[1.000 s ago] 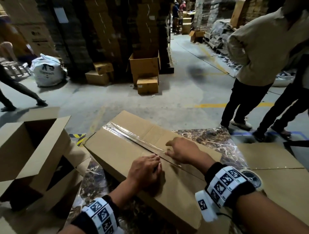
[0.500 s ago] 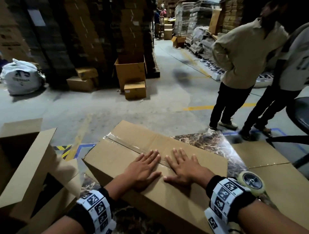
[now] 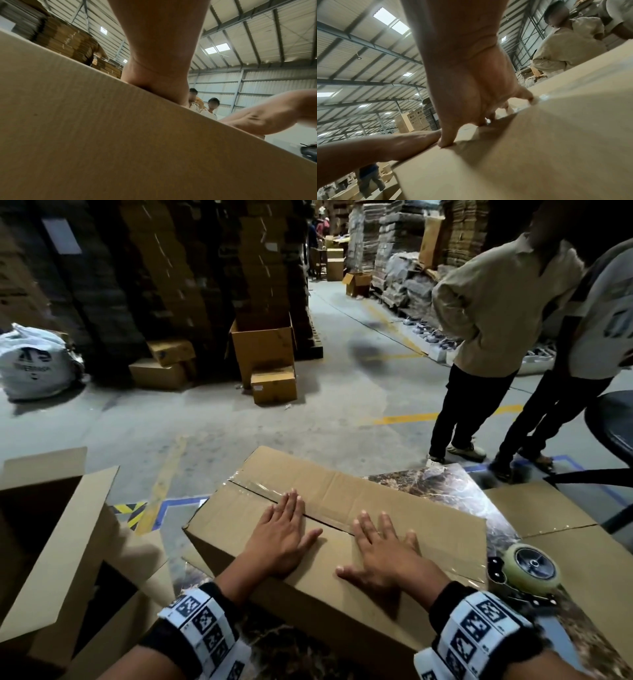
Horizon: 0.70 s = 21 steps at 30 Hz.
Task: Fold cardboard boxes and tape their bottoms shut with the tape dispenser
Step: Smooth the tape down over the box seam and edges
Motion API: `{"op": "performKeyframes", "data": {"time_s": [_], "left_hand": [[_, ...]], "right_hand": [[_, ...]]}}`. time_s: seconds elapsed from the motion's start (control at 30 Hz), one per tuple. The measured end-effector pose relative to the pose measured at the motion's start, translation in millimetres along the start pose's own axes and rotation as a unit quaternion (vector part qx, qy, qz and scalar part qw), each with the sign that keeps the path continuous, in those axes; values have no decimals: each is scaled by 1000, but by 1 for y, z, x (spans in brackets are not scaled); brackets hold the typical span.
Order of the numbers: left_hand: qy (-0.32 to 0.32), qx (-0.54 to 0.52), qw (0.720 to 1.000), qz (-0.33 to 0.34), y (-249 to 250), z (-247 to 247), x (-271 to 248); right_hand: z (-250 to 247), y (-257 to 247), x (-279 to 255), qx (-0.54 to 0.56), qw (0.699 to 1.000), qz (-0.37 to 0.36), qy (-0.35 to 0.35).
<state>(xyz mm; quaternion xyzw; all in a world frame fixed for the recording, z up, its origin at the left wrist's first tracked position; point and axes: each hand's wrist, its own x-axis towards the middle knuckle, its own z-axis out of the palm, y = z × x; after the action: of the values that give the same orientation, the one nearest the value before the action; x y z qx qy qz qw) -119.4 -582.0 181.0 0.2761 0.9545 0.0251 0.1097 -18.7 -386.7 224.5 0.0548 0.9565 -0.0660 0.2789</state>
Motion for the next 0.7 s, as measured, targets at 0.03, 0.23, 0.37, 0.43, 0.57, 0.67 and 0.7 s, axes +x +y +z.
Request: {"op": "performKeyframes", "data": {"time_s": [0.03,0.23,0.37,0.43,0.57,0.67,0.7], "left_hand": [[2,-9,1000,-26,-8,-2,2],[49,-67,982,-169,-53,-14,25],[65,-90,971,-210,-75,-20,42],[87,-90,961,-246,-82,-25,47],[119,-112,956,-243,-113,-38,56],[90,-165,955,-227,-142,-43,63],[71,-198,952,-221,-149,-43,64]], "right_hand": [[-4,-4,1,5,1000,10,-10],[-3,-15,40,2,998,45,-42],[-2,-22,39,-5,998,52,-29],[-1,-23,27,9,999,47,-7],[1,-26,14,10,999,39,8],[7,-23,13,11,999,32,24],[10,-22,13,14,999,28,29]]}}
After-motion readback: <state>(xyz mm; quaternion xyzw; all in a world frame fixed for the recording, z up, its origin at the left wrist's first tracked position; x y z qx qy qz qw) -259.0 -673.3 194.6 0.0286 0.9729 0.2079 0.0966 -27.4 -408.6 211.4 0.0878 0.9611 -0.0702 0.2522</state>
